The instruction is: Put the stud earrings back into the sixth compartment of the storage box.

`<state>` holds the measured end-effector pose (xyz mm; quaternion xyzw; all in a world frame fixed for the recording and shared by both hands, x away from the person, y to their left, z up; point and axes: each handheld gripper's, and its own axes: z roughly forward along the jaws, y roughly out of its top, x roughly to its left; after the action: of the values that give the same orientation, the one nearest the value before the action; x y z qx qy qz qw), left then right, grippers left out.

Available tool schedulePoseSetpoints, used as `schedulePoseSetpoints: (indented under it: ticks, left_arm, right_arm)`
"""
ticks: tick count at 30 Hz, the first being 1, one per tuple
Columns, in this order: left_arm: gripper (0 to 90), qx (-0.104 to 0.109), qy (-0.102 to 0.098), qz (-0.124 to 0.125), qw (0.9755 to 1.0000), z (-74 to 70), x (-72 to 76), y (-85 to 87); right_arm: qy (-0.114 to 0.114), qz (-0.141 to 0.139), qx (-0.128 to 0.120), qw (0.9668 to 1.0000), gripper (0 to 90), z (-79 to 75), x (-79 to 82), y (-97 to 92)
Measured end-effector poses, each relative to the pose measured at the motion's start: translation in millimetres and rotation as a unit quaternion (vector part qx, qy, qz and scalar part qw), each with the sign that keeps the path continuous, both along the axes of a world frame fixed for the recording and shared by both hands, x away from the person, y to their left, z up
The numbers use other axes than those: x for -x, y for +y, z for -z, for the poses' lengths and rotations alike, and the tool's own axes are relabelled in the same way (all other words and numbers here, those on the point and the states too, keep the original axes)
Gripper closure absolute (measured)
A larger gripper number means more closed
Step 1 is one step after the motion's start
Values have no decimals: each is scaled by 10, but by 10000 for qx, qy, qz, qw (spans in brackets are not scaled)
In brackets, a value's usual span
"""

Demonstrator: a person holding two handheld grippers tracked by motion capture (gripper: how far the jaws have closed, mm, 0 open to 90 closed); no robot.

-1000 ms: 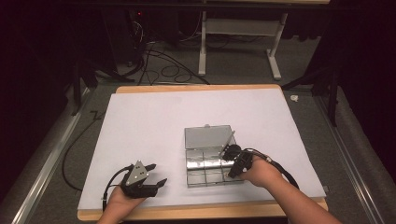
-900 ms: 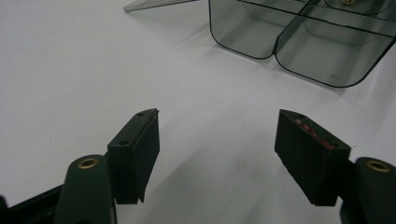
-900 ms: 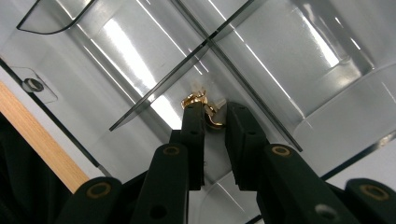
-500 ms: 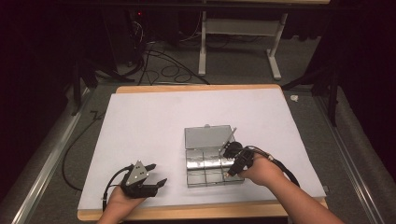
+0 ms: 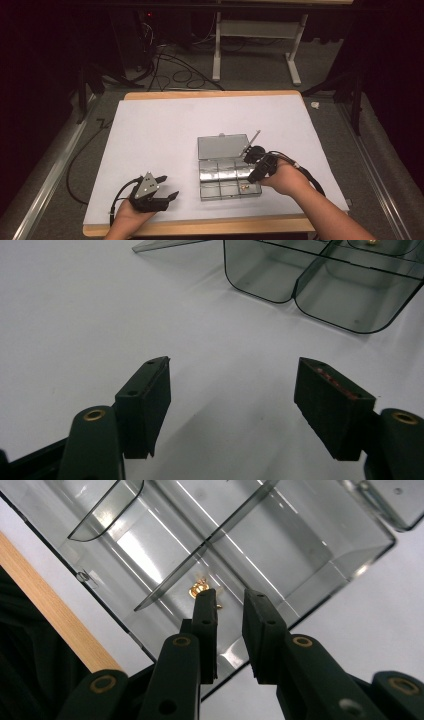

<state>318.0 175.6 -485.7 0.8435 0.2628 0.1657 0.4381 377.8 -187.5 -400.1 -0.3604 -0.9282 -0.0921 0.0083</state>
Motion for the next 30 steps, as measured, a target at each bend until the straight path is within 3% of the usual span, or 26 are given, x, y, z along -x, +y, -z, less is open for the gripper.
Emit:
schedulePoseSetpoints:
  ticks: [10,13,16,22,23,25,30]
  left_arm:
    - [317,7,-6,-2,10000,0,2,1]
    - [317,13,-2,0,10000,0,1,1]
    - [316,17,1,0,10000,0,0,3]
    - [316,29,-2,4,10000,-2,0,9]
    - [316,30,-2,4,10000,-2,0,9]
    - [315,36,3,-1,10000,-1,-1,9]
    - [315,36,1,-13,10000,-2,0,10]
  right_arm:
    - [-103,181,-58,9998,805,-78,-8,-159]
    - [-97,424,-87,9990,806,-104,5,-244]
    - [-132,452,-102,9988,810,-104,6,-290]
    - [-229,672,-75,9974,845,-66,-1,-532]
    - [-166,928,-56,9955,852,-41,14,-619]
    - [-216,845,-66,9962,852,-14,0,-679]
    - [-253,1173,-77,9927,828,70,23,-958]
